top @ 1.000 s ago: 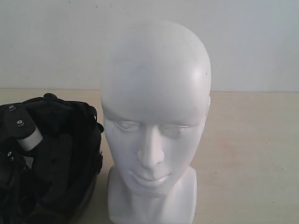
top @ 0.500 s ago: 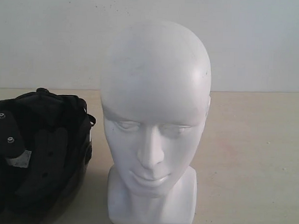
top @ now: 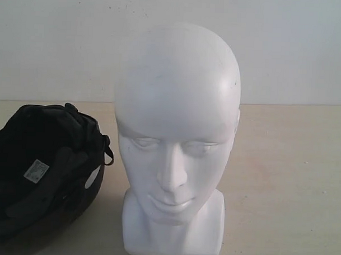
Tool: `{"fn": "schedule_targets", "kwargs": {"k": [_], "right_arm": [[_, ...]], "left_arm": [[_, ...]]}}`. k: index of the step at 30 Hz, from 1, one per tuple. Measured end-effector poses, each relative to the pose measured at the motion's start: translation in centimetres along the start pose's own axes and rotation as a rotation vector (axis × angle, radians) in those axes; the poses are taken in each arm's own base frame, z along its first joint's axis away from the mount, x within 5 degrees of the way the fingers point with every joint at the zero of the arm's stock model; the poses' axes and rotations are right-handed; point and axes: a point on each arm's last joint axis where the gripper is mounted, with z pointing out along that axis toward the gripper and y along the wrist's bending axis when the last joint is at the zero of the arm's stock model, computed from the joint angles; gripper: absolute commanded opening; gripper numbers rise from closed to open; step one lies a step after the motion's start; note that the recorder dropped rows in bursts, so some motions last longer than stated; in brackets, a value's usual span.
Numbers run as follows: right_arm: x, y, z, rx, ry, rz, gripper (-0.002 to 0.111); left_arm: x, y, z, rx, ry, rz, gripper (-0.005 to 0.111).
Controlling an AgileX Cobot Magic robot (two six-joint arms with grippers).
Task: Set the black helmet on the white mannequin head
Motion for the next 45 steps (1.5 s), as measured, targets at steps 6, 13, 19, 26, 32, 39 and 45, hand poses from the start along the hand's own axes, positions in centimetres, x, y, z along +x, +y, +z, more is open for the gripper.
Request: {"fn": "schedule_targets", "kwargs": {"k": [6,13,19,26,32,39,45], "right_arm": [[0.0,0.0,0.0,0.0,0.0,0.001,0.0],[0.0,0.0,0.0,0.0,0.0,0.001,0.0],[0.0,0.0,0.0,0.0,0.0,0.001,0.0],[0.0,0.0,0.0,0.0,0.0,0.001,0.0],[0.0,0.0,0.0,0.0,0.0,0.001,0.0],[0.0,0.0,0.0,0.0,0.0,0.001,0.0],[0.0,0.0,0.0,0.0,0.0,0.001,0.0]], "left_arm": [[-0.1,-0.4,1.0,0.069,0.027,-0.031,0.073],[-0.1,-0.9,3.8,0.165,0.091,-0.028,0.073],[0.1,-0.8,5.6,0.178,0.132,0.046,0.073],[0.7,-0.7,6.9,0.187,0.196,0.111,0.073],[1.1,-0.4,7.3,0.168,0.24,0.203,0.073],[1.5,-0.1,8.0,0.159,0.282,0.276,0.073],[1.5,-0.2,9.6,0.166,0.284,0.278,0.072]]}}
